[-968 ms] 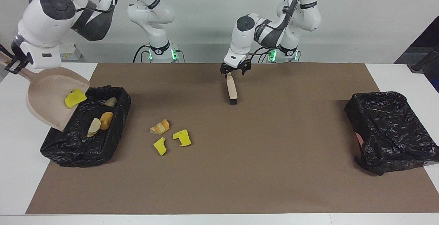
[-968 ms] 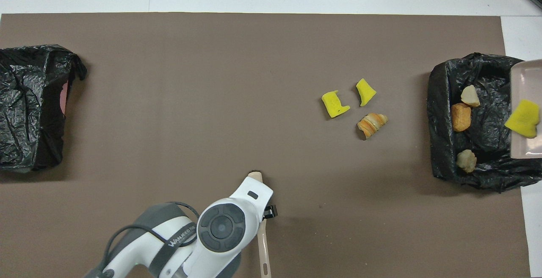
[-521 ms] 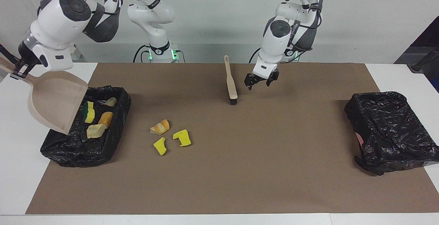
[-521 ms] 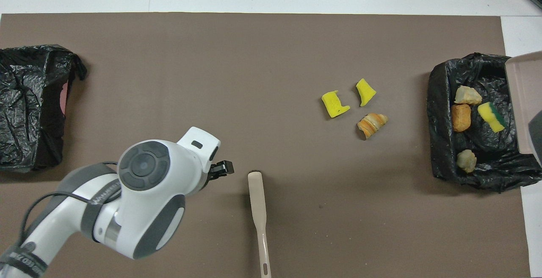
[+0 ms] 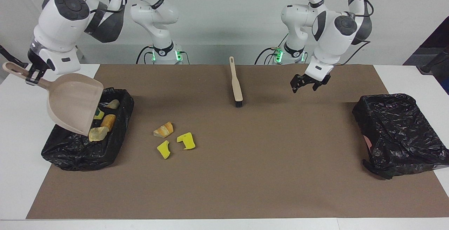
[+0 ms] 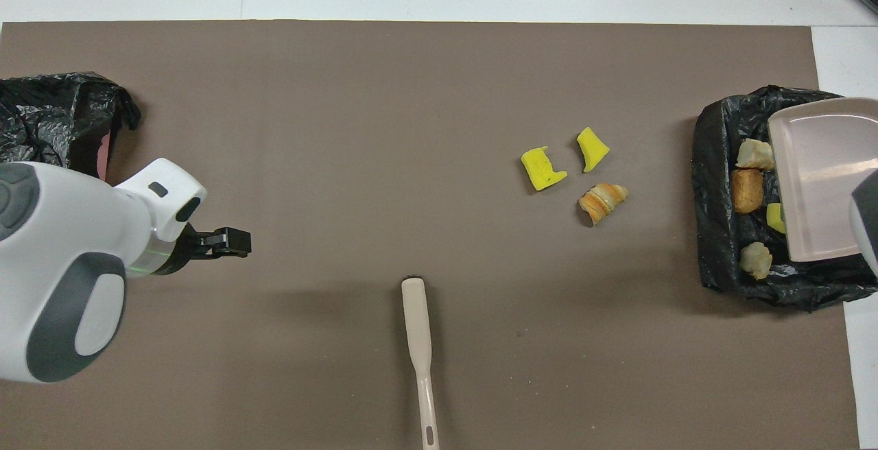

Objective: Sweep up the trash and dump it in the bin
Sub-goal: 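Return the dustpan with the right gripper to the table center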

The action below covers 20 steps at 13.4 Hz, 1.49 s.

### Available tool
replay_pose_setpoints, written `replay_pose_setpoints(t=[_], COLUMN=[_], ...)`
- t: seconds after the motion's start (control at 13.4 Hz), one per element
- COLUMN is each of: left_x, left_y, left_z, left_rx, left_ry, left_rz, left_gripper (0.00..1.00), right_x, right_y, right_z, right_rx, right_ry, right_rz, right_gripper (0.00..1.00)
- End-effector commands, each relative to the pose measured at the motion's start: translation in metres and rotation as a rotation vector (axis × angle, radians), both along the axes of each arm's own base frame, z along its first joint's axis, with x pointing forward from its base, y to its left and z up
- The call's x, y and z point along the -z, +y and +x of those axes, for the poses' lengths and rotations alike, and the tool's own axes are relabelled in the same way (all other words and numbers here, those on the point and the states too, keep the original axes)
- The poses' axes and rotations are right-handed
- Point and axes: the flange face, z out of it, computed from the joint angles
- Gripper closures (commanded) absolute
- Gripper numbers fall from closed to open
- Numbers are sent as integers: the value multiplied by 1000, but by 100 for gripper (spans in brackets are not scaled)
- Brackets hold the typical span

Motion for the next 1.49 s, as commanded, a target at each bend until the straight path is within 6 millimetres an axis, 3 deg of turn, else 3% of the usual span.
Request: replay_pose_setpoints(t=[0.0, 0.15, 0.3, 0.52, 0.6, 0.74, 0.82, 0.89, 1.04, 1.27, 1.41], left_x=[-32, -66, -89, -136, -152, -156, -156, -166, -163, -161, -157], left_y=[35, 56, 60, 70, 70, 73, 89, 92, 83, 82, 86], left_z=[10, 18, 20, 27, 27, 31, 40, 48, 44, 42, 40], left_rx=[66, 102, 108, 95, 93, 87, 52, 44, 58, 73, 58], left_ry=[-5, 9, -15, -30, -45, -80, -106, -117, -89, -90, -76], left_rz=[11, 3, 3, -1, -2, -3, 1, 0, -4, -5, -5], left_gripper=[0, 0, 0, 0, 0, 0, 0, 0, 0, 0, 0], right_x=[4, 11, 12, 15, 18, 38, 47, 53, 71, 95, 104], right_y=[12, 25, 32, 40, 58, 73, 92, 115, 167, 284, 339], right_z=[-4, -3, 0, -1, -2, -1, -1, 0, 1, -3, -3], right_rx=[-19, -29, 61, 411, 500, 835, 935, 1003, 1174, 1358, 1477], right_ry=[8, 2, -82, -270, -304, -373, -389, -394, -385, -373, -392], right_rz=[154, 261, 352, 402, 434, 500, 514, 524, 538, 559, 597], right_gripper=[100, 100, 100, 100, 100, 100, 100, 100, 100, 100, 100])
